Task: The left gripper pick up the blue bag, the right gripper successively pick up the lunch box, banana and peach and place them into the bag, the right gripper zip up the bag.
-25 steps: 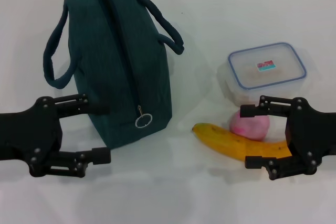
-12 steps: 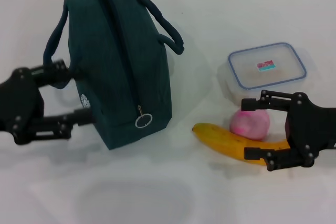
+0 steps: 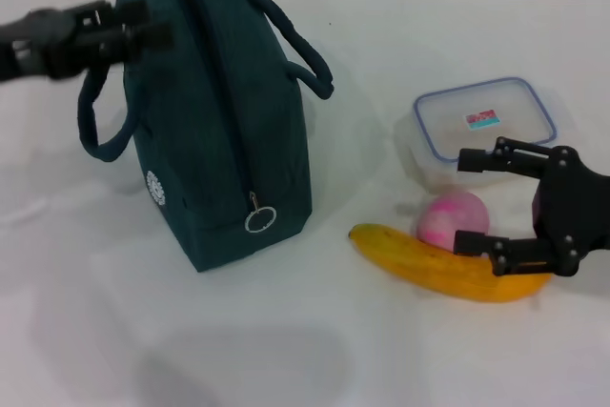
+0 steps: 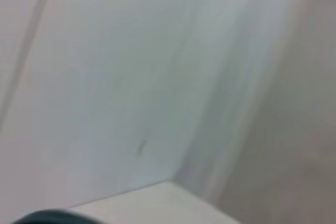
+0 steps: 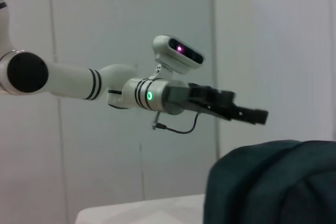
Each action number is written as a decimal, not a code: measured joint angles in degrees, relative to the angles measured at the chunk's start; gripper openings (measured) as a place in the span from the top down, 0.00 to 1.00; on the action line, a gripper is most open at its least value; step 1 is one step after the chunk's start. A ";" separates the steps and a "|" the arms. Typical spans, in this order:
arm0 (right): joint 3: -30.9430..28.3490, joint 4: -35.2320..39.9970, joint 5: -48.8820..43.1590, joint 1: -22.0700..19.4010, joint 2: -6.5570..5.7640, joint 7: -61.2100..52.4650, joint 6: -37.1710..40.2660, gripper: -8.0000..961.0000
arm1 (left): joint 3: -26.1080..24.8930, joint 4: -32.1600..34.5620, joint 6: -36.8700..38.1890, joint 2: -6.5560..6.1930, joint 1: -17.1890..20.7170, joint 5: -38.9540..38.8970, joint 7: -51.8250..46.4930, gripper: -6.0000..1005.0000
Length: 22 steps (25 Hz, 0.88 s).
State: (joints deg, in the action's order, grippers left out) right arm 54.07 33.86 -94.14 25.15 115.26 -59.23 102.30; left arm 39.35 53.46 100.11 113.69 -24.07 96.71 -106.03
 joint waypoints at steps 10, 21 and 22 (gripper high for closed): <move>-4.60 -2.72 0.02 -1.28 -0.12 2.20 -0.57 0.12 | 0.12 19.59 -5.10 -1.57 -0.81 9.88 -28.06 0.16; -4.95 -2.84 0.01 -1.16 -0.13 3.04 -1.24 0.12 | 4.94 29.89 -4.20 2.21 0.97 19.76 -40.19 0.17; -4.96 -2.84 0.02 -1.13 -0.10 3.05 -1.24 0.12 | 4.91 29.80 -4.43 3.31 0.19 22.74 -40.26 0.17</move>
State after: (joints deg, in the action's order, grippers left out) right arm 49.11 31.02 -94.13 24.02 115.16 -56.18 101.06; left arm 44.26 83.26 95.68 117.00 -23.88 119.45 -146.29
